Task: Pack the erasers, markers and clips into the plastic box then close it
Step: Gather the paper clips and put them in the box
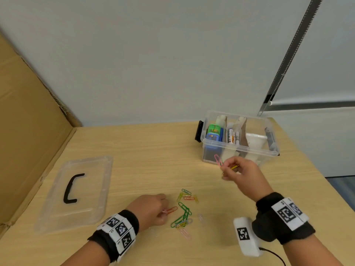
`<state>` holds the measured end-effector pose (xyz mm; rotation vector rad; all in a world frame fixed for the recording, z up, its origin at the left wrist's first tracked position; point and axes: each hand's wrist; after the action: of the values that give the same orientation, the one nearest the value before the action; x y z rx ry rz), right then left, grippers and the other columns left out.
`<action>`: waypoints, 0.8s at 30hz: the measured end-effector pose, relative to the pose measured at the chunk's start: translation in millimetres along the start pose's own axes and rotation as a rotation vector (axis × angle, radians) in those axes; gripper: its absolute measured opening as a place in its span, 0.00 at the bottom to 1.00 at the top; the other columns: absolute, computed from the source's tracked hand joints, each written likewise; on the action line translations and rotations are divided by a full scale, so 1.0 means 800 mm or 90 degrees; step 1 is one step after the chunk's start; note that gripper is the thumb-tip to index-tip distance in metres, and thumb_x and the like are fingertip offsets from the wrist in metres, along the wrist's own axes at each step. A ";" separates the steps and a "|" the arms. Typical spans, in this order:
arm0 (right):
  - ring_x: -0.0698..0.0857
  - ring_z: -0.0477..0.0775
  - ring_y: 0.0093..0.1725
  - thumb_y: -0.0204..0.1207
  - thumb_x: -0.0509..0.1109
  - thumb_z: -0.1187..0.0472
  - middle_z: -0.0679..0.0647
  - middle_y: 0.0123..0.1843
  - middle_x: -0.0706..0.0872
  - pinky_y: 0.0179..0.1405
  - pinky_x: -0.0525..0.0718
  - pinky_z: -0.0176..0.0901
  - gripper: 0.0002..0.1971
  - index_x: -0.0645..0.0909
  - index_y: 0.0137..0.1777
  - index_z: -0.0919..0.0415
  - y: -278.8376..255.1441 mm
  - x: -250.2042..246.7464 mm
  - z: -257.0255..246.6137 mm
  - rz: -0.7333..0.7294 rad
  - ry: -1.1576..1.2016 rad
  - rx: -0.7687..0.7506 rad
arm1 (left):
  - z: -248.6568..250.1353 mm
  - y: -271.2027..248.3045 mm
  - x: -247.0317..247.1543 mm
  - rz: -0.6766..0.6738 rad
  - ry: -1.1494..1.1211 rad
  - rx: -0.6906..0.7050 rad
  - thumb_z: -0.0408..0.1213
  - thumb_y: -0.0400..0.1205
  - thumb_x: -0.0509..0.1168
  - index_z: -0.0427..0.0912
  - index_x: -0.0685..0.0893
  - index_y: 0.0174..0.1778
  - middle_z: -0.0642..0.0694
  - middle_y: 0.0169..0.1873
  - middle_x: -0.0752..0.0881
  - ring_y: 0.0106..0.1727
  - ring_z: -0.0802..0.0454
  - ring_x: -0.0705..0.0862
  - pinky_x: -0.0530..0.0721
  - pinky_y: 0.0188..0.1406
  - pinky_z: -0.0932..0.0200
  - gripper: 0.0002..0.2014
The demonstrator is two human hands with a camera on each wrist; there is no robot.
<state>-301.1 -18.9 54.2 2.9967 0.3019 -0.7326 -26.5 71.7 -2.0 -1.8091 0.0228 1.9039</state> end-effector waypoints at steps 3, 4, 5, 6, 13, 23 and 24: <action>0.89 0.43 0.36 0.76 0.72 0.63 0.52 0.39 0.88 0.40 0.87 0.33 0.02 0.82 0.43 0.61 0.016 -0.055 -0.019 0.082 -0.018 -0.046 | -0.002 0.003 -0.004 0.105 -0.080 -0.011 0.57 0.72 0.45 0.47 0.82 0.53 0.53 0.48 0.79 0.39 0.54 0.77 0.75 0.34 0.63 0.27; 0.90 0.43 0.35 0.76 0.72 0.63 0.51 0.38 0.88 0.37 0.86 0.30 0.03 0.82 0.42 0.60 0.023 -0.072 -0.021 0.115 -0.040 -0.057 | 0.000 0.005 -0.010 0.147 -0.119 -0.019 0.56 0.74 0.49 0.48 0.82 0.51 0.56 0.44 0.78 0.40 0.56 0.79 0.77 0.37 0.64 0.23; 0.90 0.43 0.34 0.76 0.72 0.63 0.51 0.37 0.88 0.35 0.84 0.27 0.03 0.82 0.41 0.59 0.031 -0.088 -0.022 0.143 -0.060 -0.062 | 0.004 0.008 -0.020 0.187 -0.160 -0.030 0.52 0.77 0.56 0.49 0.83 0.48 0.59 0.41 0.77 0.40 0.58 0.80 0.78 0.38 0.66 0.15; 0.89 0.43 0.33 0.76 0.72 0.63 0.51 0.36 0.88 0.32 0.81 0.24 0.04 0.81 0.41 0.58 0.039 -0.101 -0.019 0.166 -0.078 -0.061 | 0.009 0.012 -0.031 0.228 -0.195 -0.037 0.48 0.78 0.62 0.50 0.83 0.46 0.61 0.38 0.75 0.39 0.62 0.79 0.76 0.38 0.70 0.08; 0.88 0.58 0.43 0.78 0.68 0.60 0.60 0.42 0.87 0.46 0.86 0.49 0.07 0.81 0.41 0.63 0.110 -0.127 0.010 0.088 -0.378 0.018 | 0.058 0.065 -0.120 0.376 -0.244 0.001 0.42 0.76 0.69 0.51 0.83 0.42 0.64 0.31 0.71 0.39 0.78 0.74 0.68 0.33 0.79 0.02; 0.85 0.56 0.57 0.79 0.63 0.65 0.57 0.59 0.86 0.60 0.83 0.46 0.12 0.83 0.60 0.61 0.150 -0.137 0.006 -0.081 -0.424 0.095 | 0.106 0.115 -0.127 0.355 -0.261 -0.005 0.45 0.77 0.65 0.53 0.81 0.43 0.64 0.34 0.72 0.36 0.73 0.72 0.72 0.40 0.77 0.02; 0.85 0.55 0.53 0.79 0.62 0.65 0.56 0.56 0.87 0.56 0.83 0.44 0.11 0.83 0.57 0.59 0.138 -0.142 0.014 0.015 -0.367 0.023 | 0.109 0.119 -0.129 0.358 -0.261 -0.008 0.46 0.77 0.65 0.54 0.80 0.43 0.64 0.33 0.72 0.36 0.72 0.73 0.73 0.41 0.76 0.02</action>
<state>-383.5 -148.0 96.2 2.6488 0.2224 -1.5469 -144.3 -16.2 73.8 -1.4818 0.4155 2.6370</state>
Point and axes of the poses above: each hand's wrist, its own y-axis towards the middle knuckle, its own x-axis out of the palm, z = x × y
